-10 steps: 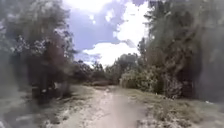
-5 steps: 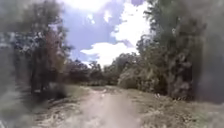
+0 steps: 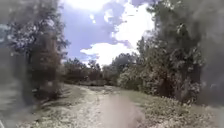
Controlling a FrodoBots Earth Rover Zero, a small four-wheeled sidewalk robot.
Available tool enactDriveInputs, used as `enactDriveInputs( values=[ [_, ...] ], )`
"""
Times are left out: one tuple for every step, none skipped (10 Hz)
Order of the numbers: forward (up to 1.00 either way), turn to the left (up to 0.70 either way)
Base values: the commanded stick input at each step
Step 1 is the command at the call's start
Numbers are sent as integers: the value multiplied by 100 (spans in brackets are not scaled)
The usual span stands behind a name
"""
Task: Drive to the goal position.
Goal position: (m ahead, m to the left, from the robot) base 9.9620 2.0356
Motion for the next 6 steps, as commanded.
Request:
enactDriveInputs(
  values=[
    [85, 0],
    [85, 0],
    [85, 0],
    [85, 0],
    [85, 0],
    [85, 0]
  ],
)
